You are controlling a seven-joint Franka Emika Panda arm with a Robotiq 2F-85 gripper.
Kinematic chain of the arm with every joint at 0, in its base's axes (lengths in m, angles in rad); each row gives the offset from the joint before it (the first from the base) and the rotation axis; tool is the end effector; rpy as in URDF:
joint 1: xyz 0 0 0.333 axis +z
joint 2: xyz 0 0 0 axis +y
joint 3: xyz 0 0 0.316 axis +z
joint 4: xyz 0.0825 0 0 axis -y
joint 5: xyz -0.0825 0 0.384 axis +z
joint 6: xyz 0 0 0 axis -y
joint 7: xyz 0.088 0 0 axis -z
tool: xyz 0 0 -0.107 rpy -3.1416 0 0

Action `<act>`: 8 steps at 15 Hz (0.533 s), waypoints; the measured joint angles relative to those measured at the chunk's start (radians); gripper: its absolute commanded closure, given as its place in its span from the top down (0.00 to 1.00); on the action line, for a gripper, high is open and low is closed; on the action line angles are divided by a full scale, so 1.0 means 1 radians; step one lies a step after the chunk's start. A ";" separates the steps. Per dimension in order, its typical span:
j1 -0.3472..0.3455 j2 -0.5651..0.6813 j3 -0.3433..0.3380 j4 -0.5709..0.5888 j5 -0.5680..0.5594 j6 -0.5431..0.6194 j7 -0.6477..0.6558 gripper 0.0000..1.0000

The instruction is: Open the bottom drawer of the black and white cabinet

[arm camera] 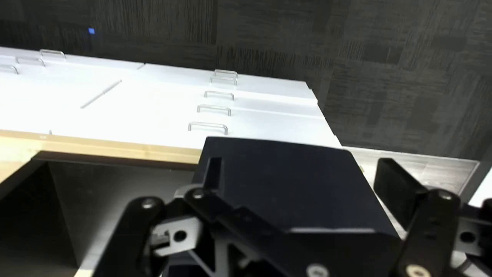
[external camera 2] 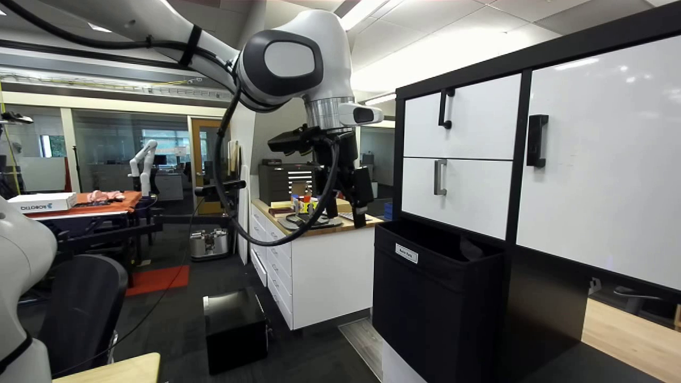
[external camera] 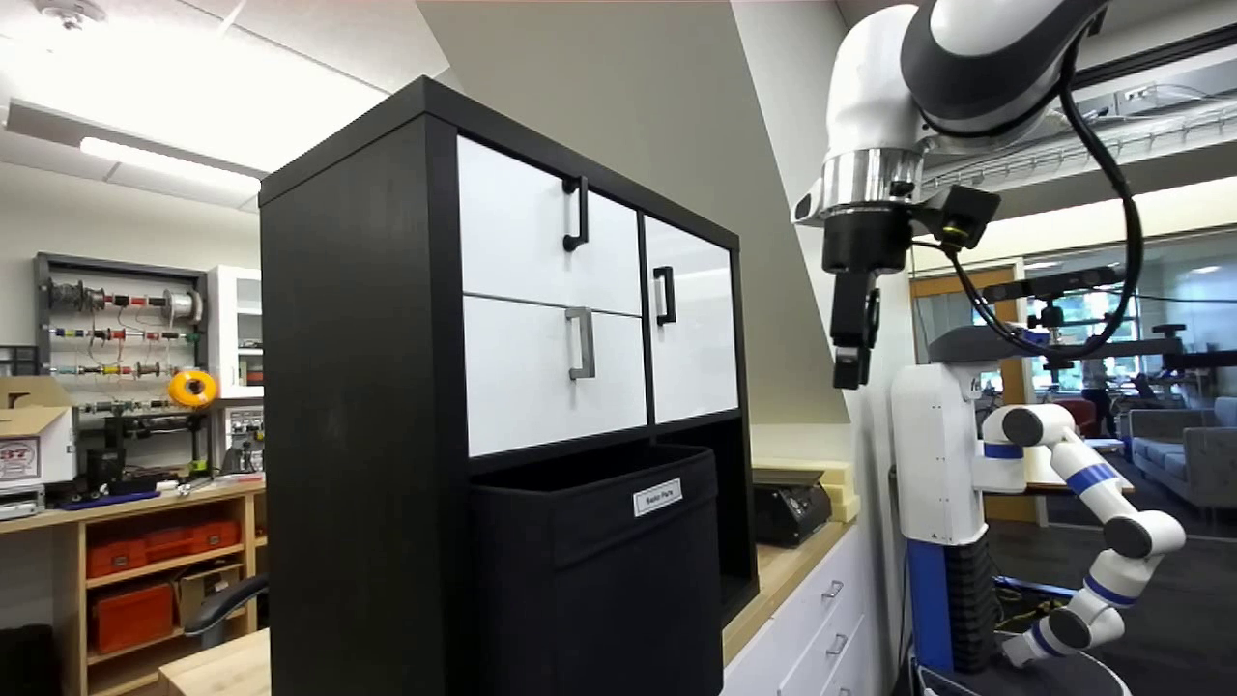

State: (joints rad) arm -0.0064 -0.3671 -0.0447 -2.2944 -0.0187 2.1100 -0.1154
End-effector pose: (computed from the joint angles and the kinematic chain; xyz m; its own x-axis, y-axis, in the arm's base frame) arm 0.4576 -0.0258 0.5114 0.9808 0.0747 0.1800 0.0718 -0.9972 0.0224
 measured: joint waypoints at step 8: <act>0.007 0.171 0.007 0.156 0.138 0.195 0.025 1.00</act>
State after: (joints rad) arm 0.0007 -0.1961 -0.0379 -2.1386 0.1191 2.3045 -0.0909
